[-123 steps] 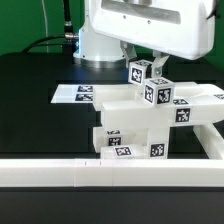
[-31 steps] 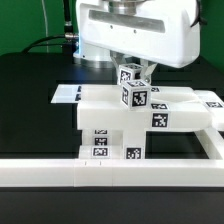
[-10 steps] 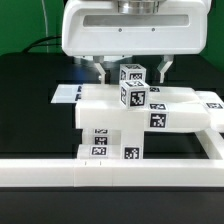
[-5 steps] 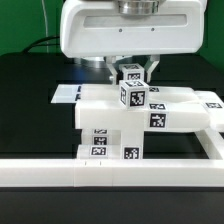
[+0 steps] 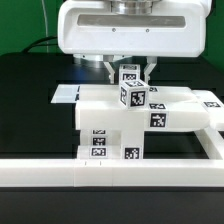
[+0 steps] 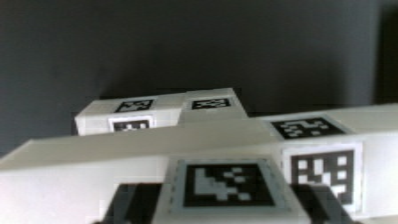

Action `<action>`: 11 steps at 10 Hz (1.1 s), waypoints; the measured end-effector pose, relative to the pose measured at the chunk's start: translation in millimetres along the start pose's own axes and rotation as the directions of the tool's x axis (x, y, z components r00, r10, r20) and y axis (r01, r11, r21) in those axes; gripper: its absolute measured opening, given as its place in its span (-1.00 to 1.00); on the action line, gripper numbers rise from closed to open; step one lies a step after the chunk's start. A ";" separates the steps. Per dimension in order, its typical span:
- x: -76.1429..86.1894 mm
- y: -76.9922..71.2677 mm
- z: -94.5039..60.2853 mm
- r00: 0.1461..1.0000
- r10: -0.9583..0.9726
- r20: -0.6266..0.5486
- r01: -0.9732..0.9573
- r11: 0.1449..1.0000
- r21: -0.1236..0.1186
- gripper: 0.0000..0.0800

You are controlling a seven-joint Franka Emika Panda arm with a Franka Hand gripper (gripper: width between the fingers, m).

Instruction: Assemble chair

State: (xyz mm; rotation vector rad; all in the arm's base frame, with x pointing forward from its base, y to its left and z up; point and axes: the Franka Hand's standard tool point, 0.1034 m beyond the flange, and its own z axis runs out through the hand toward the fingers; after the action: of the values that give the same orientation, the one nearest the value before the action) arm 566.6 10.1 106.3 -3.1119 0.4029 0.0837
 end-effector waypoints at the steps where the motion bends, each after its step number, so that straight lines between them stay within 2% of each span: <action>1: 0.0 -0.4 0.3 0.994 0.111 0.002 -0.111 0.994 0.008 -0.33; 2: 0.1 -0.3 0.4 0.969 0.245 0.006 -0.245 0.969 0.014 -0.33; 6: 0.0 -0.9 -0.3 0.862 0.506 0.020 -0.506 0.862 0.016 -0.33; 9: -0.3 -3.2 -0.3 0.717 0.696 0.029 -0.697 0.717 0.018 -0.32; 10: -0.5 -3.5 -0.1 0.696 0.717 0.030 -0.718 0.696 0.017 -0.32; 11: -0.5 -3.4 -0.1 0.718 0.695 0.029 -0.696 0.718 0.018 -0.32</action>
Offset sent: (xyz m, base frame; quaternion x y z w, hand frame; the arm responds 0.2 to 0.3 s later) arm -0.0047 0.0017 -0.0072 0.0100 -0.0273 0.2442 0.9693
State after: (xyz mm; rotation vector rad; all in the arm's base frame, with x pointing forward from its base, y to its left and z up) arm 567.0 13.5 106.5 -2.7240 1.5371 0.1051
